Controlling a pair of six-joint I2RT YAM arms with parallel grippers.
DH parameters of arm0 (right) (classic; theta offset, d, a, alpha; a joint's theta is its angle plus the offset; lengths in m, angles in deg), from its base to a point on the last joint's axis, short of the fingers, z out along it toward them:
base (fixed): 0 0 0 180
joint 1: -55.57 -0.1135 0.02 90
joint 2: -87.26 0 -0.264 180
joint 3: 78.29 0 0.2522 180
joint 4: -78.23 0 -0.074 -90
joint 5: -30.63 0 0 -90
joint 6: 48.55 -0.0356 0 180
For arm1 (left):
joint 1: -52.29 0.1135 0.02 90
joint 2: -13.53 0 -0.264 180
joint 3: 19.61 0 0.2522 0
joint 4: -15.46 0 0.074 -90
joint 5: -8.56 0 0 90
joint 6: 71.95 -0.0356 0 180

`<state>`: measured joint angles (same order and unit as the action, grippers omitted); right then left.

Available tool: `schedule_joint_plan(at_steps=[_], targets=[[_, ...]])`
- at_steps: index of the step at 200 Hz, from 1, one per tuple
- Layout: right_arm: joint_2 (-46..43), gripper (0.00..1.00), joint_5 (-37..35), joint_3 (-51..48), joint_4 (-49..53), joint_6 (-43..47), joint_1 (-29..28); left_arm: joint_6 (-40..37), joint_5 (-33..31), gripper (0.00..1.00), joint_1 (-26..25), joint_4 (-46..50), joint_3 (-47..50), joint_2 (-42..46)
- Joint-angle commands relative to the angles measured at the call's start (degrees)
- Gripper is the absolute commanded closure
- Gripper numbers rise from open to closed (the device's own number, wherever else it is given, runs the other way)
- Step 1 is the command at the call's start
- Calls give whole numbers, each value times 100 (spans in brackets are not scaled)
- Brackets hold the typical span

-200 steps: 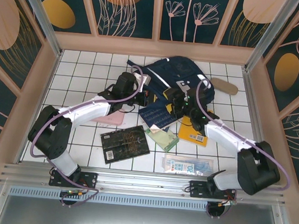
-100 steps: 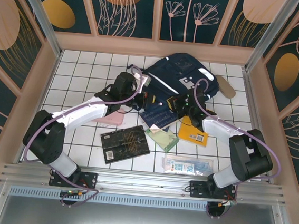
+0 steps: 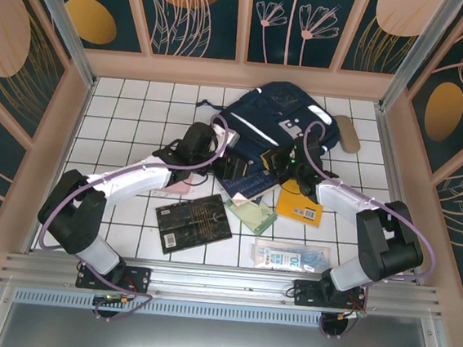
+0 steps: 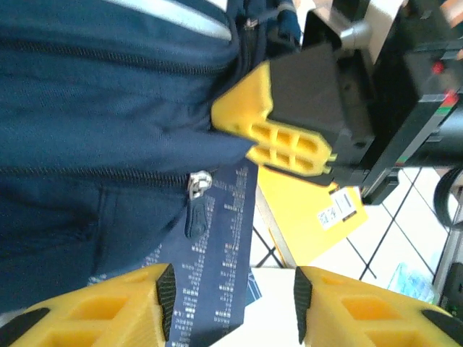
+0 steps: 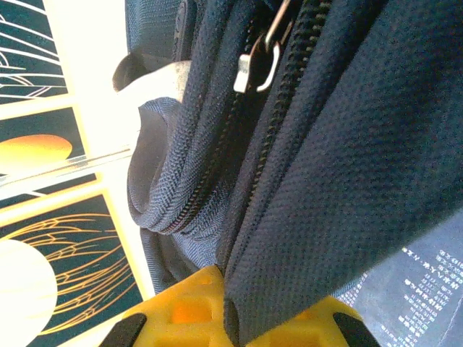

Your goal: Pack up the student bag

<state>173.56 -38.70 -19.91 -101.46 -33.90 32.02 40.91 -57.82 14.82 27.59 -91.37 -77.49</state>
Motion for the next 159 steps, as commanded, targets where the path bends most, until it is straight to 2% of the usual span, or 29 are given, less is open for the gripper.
schedule_joint_plan(at_steps=[1,48,82,115,159], targets=[[-302,100,190,248,-203,-33,44,868,334,47,5,-941,432,-109],[-350,100,409,354,-287,-292,36,2588,740,39,4,-2826,1095,-267],[-381,100,477,353,-355,-425,21,3339,697,38,73,-3702,1269,-626],[-430,100,535,329,-399,-516,-17,3642,665,38,174,-4236,1255,-949],[-432,100,547,305,-463,-609,-79,3648,657,39,178,-4361,1050,-1296]])
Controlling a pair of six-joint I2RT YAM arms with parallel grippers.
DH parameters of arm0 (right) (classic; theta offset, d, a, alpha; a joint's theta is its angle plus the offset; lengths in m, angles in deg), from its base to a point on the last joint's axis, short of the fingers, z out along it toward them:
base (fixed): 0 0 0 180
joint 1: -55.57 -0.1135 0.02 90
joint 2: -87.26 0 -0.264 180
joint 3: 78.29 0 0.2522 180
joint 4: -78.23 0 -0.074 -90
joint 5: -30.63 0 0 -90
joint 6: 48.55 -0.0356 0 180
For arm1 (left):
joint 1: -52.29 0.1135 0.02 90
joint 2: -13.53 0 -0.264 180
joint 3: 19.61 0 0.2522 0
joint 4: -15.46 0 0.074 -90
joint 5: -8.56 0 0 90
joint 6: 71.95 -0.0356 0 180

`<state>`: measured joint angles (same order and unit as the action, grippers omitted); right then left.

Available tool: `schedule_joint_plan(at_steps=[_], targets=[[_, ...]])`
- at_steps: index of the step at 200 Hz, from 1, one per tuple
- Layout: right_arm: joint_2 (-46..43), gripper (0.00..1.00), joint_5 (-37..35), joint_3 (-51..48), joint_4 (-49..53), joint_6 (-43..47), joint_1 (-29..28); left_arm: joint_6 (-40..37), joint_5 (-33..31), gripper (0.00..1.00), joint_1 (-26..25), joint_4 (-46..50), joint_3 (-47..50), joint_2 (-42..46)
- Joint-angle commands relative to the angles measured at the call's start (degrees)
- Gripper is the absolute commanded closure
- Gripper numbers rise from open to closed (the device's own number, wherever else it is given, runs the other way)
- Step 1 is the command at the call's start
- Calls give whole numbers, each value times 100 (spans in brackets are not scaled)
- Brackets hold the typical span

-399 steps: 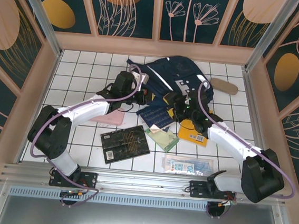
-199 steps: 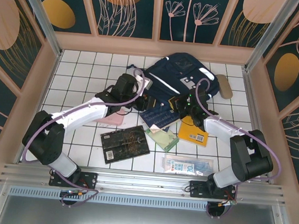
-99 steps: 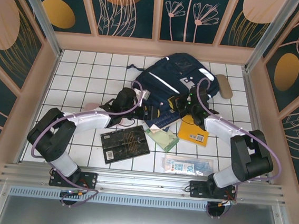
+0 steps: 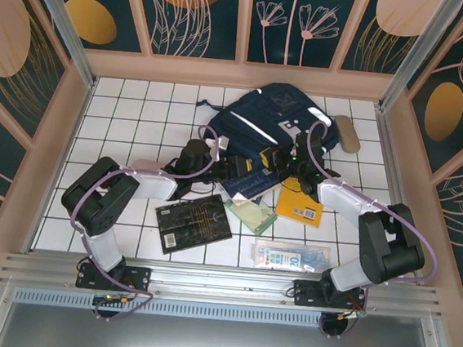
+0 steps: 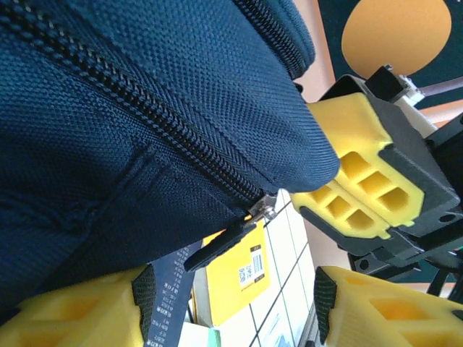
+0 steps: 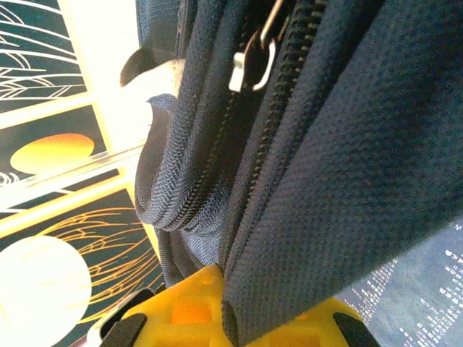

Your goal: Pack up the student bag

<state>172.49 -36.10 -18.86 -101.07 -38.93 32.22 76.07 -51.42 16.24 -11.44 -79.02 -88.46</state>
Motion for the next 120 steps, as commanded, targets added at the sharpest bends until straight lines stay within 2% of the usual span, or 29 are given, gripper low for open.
schedule_joint_plan(at_steps=[1,79,120], targets=[[-328,100,285,203,-503,-113,-99,135,19,39,36,-463,-188,-203],[-157,100,511,78,-967,-522,-152,256,253,41,28,-1134,-190,-438],[-71,100,638,32,-1254,-796,-162,204,199,35,-63,-1186,-177,-451]])
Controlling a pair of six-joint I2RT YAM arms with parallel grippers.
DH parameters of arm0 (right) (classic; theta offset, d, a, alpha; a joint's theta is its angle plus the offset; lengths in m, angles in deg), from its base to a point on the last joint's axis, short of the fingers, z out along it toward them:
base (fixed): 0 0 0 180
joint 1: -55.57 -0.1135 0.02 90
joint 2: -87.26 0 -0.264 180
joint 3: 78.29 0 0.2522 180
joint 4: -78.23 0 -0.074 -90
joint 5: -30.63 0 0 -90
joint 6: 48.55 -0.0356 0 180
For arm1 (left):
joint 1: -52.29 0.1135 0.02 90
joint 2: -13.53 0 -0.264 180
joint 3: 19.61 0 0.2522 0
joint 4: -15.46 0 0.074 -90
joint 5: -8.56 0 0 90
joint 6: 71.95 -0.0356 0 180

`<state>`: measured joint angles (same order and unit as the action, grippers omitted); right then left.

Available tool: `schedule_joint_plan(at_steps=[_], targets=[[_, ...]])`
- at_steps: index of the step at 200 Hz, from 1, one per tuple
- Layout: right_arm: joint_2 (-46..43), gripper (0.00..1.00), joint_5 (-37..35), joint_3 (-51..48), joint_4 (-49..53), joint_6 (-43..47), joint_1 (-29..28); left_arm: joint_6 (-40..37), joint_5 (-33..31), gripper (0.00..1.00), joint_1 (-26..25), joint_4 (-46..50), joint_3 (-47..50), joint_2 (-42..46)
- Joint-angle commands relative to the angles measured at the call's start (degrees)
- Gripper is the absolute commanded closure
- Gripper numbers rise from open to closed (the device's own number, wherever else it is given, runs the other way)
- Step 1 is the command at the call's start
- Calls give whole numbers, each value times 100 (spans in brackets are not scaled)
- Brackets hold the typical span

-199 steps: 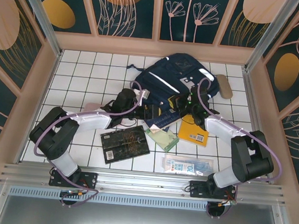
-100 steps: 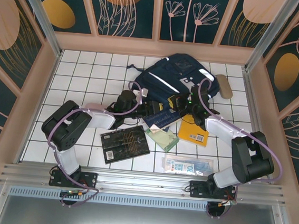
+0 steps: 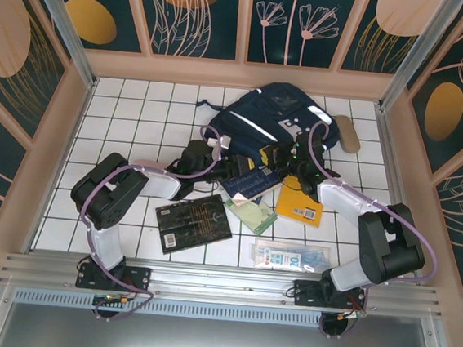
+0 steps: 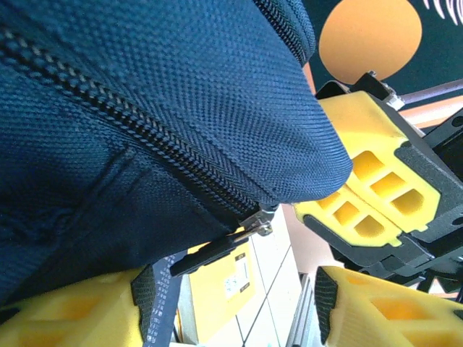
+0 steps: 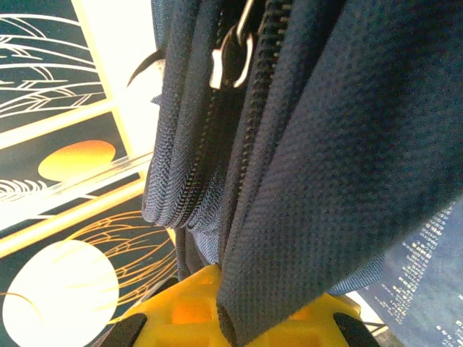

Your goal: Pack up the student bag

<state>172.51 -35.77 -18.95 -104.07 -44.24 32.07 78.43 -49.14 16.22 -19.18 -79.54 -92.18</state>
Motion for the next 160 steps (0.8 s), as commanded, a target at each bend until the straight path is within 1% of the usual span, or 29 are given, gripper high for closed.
schedule_joint_plan(at_steps=[1,21,33,81,127,147,160], targets=[[-67,100,608,44,-958,-273,-151,-34,-29,35,-64,-410,-127,-80],[-28,100,688,6,-1168,-453,-159,-59,-131,30,-151,-376,-179,-138],[-18,100,699,-5,-1206,-508,-171,-60,-198,30,-184,-363,-222,-182],[-90,100,708,-75,-1294,-613,-225,-206,-587,32,-213,-138,-423,-185],[-119,100,700,-142,-1313,-627,-218,-311,-613,49,-211,-56,-573,-209],[-127,100,695,-172,-1280,-585,-181,-398,-623,58,-215,-10,-501,-145],[-132,100,674,-181,-1216,-526,-148,-500,-627,66,-209,44,-431,-79]])
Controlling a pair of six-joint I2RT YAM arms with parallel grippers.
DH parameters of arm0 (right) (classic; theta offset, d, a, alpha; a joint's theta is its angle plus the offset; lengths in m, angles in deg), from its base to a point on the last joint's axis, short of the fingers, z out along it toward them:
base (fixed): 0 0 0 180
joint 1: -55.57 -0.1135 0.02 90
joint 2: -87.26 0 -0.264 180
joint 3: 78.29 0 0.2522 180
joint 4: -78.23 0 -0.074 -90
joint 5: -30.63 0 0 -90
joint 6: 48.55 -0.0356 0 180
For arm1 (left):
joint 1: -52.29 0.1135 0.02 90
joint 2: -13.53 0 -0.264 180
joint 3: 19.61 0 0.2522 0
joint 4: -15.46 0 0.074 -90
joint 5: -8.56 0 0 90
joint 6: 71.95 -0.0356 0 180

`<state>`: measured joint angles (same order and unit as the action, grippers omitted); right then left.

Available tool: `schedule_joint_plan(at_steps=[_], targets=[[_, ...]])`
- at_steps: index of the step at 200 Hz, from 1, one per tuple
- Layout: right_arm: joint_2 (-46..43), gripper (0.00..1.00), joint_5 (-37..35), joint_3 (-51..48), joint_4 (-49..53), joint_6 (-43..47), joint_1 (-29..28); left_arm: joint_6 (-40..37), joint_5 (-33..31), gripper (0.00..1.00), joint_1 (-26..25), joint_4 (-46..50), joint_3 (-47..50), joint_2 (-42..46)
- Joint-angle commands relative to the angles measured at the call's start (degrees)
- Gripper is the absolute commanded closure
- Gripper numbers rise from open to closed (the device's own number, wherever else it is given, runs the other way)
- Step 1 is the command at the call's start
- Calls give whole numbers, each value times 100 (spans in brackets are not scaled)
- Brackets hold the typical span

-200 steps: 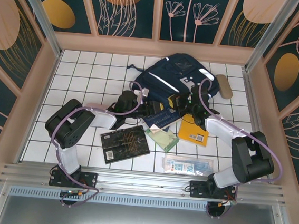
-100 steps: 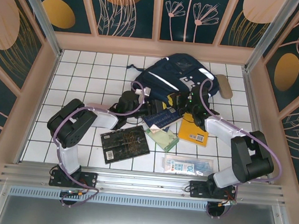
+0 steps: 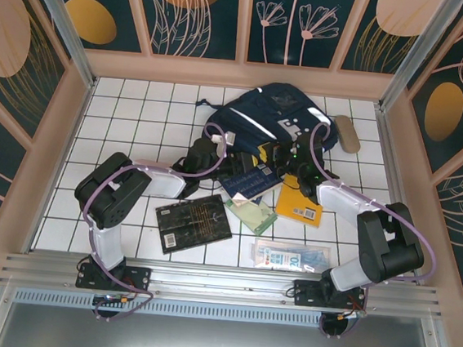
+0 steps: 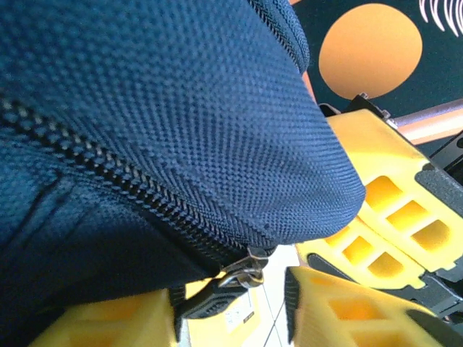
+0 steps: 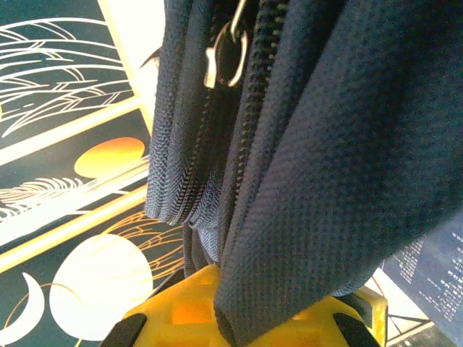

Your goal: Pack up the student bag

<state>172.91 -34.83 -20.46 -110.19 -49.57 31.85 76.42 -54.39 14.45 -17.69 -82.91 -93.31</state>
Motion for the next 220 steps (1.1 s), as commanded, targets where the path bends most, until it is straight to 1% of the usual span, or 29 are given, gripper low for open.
schedule_joint_plan(at_steps=[1,31,66,93,97,140,185,220], targets=[[-176,100,579,-30,-600,11,-125,-312,-98,67,-31,-97,-88,47],[-201,100,519,-50,-418,193,-54,-687,-146,86,-35,251,46,291],[-239,100,402,-45,-80,561,24,-1159,-336,100,-33,841,140,594],[-321,100,234,31,353,1009,60,-1511,-545,100,-30,1319,222,828],[-328,100,215,39,396,1063,68,-1562,-568,100,-30,1371,244,1007],[-404,100,37,188,929,1658,140,-1907,-591,100,-24,1944,325,1247],[-545,100,6,260,1302,2049,320,-2398,-711,100,-4,2666,320,1527],[-580,100,73,408,1622,2379,454,-2564,-672,100,158,2978,383,1799]])
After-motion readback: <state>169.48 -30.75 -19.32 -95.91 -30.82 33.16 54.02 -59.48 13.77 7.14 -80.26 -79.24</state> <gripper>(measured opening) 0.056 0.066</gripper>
